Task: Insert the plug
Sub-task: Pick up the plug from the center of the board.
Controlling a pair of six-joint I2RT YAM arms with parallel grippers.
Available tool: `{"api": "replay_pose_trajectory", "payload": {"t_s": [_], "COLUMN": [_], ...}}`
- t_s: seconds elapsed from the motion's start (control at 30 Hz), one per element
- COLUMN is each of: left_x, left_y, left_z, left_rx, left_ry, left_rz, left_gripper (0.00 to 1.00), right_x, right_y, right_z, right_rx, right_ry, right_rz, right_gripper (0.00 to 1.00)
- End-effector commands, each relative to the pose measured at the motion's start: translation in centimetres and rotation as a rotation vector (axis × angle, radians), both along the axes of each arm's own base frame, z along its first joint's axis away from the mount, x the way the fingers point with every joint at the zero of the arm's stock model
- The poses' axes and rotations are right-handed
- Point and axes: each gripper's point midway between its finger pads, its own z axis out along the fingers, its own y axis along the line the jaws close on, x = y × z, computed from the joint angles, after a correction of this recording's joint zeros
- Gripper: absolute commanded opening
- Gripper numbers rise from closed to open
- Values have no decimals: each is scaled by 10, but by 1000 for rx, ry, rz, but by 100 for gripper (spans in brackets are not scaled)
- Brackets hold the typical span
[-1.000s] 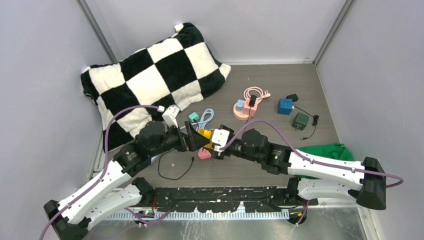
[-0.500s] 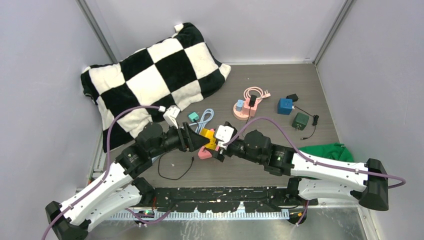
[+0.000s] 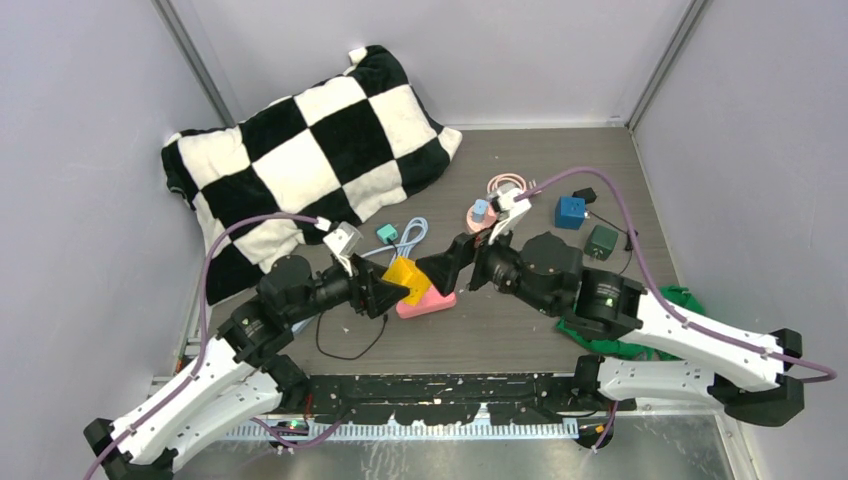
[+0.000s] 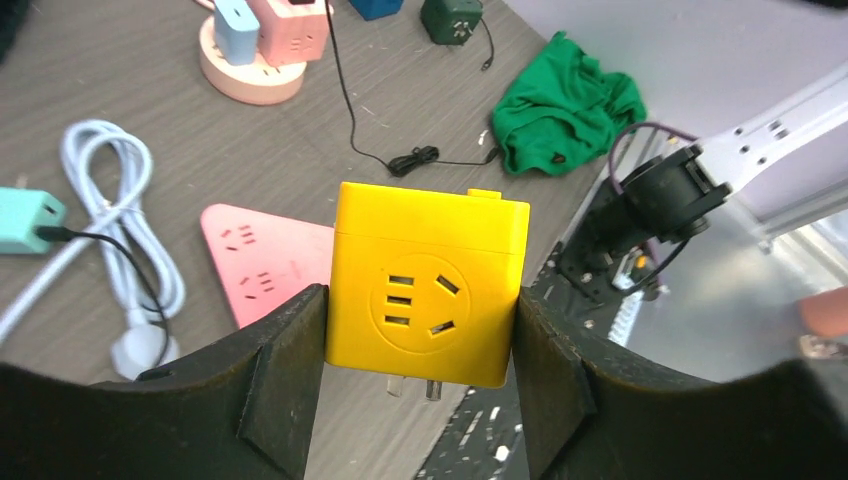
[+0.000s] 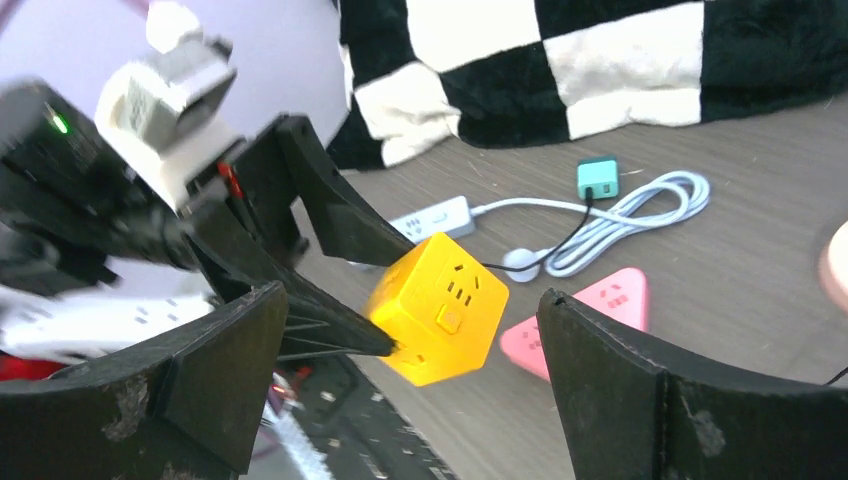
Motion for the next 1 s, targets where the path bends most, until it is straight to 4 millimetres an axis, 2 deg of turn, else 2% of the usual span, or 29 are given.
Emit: {"api": "replay_pose_trajectory", "payload": {"t_s": [0.0,0.13,0.27,0.43,0.57,0.83,0.97], "left_x": [1,-10,-14,-14,-15,-16,-15], "left_y": [8,8,10,12,13,15,15], "left_z": [27,33,35,36,31,28,27], "left_rx": [37,55,65,55,60,69,73], "left_ry": [-254,-353,-417,-462,-465,-470,-468], "left_rz": [-36,-109,-138,-131,-133,-132,-126], "left_gripper": [18,18,18,19,19,17,18], "right_x": [9,12,8,10,4,-9,-11], "right_y": [-29,-28,-7,19,47,77,81], "right_z": [13,12,13,-9,-22,-51,-53], "right_rx": [150,159,255,298,335,270,275], "right_ry": [236,346,480,619,703,806,808], "right_rz": [-222,-246,-174,-139,-46,68,90], "right_gripper": [100,100,100,100,98,89,71]}}
